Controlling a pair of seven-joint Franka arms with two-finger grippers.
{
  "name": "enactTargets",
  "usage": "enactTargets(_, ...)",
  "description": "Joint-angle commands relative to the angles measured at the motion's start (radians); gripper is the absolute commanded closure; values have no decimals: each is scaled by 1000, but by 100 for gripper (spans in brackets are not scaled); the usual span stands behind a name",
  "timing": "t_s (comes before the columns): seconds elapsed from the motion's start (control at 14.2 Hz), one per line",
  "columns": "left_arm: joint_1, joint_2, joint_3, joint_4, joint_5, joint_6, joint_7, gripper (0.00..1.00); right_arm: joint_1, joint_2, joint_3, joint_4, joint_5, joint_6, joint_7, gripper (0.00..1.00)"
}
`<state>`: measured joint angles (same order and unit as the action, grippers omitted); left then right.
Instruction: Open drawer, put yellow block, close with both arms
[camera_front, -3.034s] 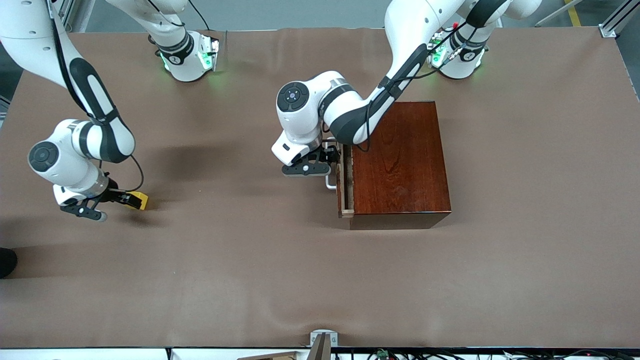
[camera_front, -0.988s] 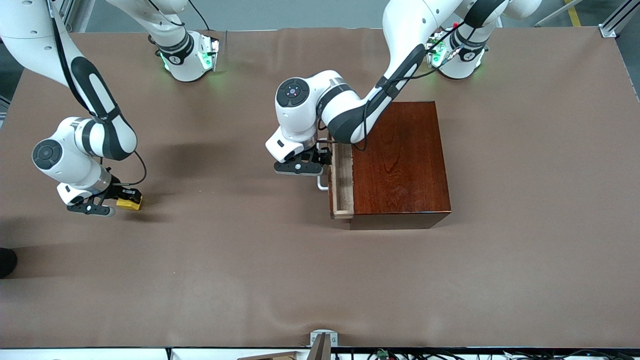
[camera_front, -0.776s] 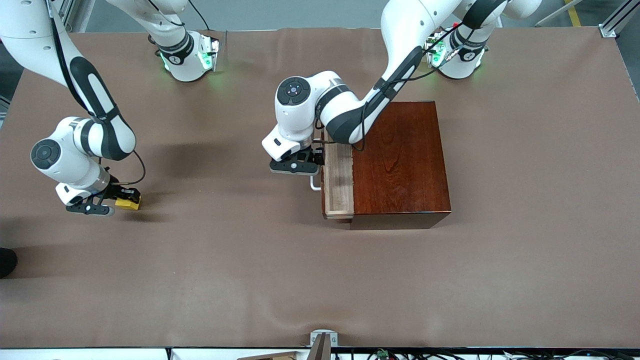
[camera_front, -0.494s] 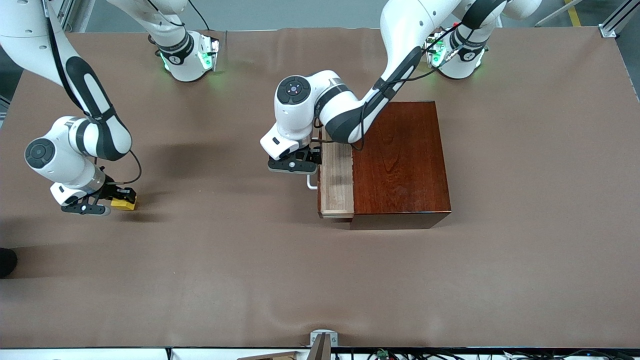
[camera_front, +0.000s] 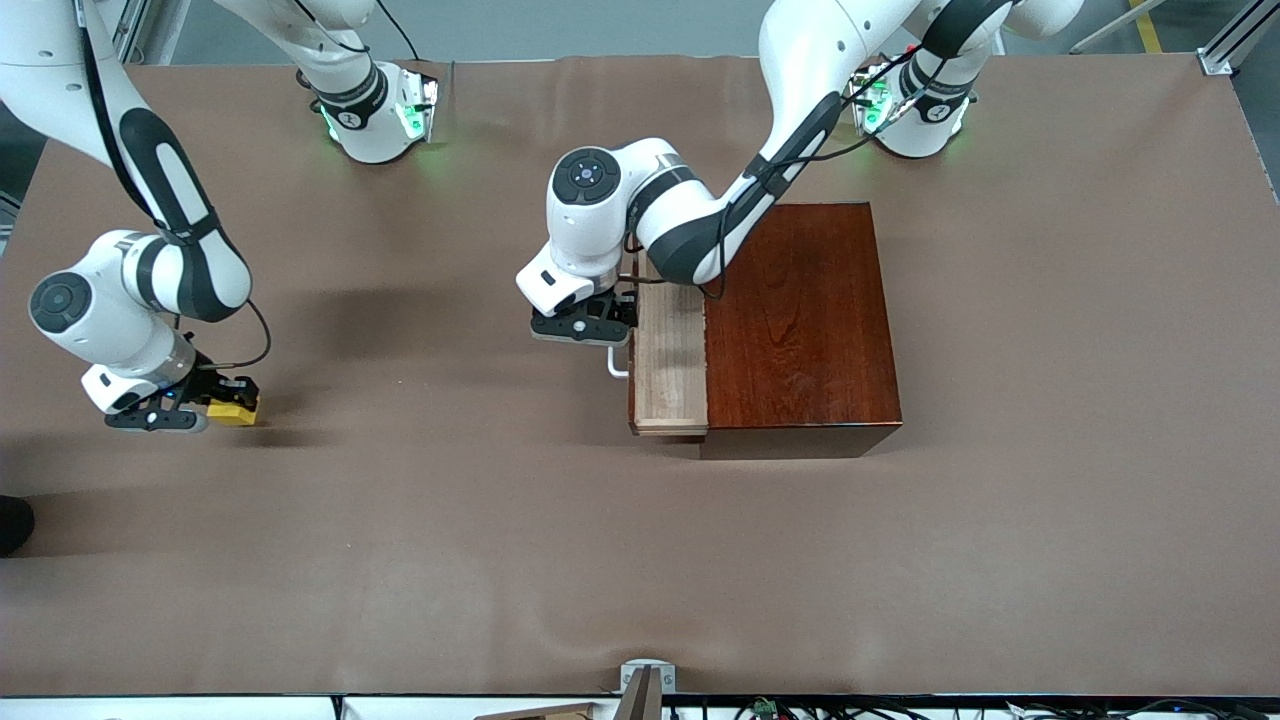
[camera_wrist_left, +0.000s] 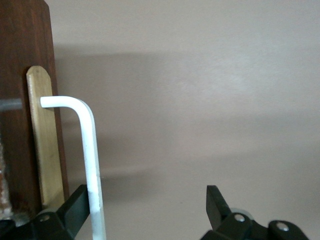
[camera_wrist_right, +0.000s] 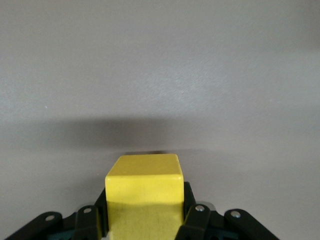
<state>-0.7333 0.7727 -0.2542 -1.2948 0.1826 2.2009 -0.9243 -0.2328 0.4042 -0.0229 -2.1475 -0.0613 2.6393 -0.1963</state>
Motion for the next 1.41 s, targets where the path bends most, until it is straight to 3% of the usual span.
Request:
enactTargets(0.0, -17, 25, -10, 42, -54, 49, 19, 0, -29, -30, 15, 1, -2, -7, -49, 100)
enactTargets(0.35, -15, 11, -10, 42, -72, 51, 15, 0, -49, -31, 17, 18, -2, -8, -107, 100)
enactTargets(0.63, 0, -58, -10, 43, -98, -100, 16, 0, -57, -41, 17, 35, -2, -16, -159, 100)
enactTargets(0.92, 96, -267, 1, 38, -163, -369, 18, 0, -65, -67, 18, 52, -2, -53, -218, 100)
enactTargets(1.13, 224, -416, 7, 23, -155, -531, 25, 0, -53, -102, 26, 159, -2, -253, -264, 100)
enactTargets(1.34, 363, -504, 1, 17, -150, -693, 79, 0, -48, -105, 98, 351, 1, -544, -285, 100)
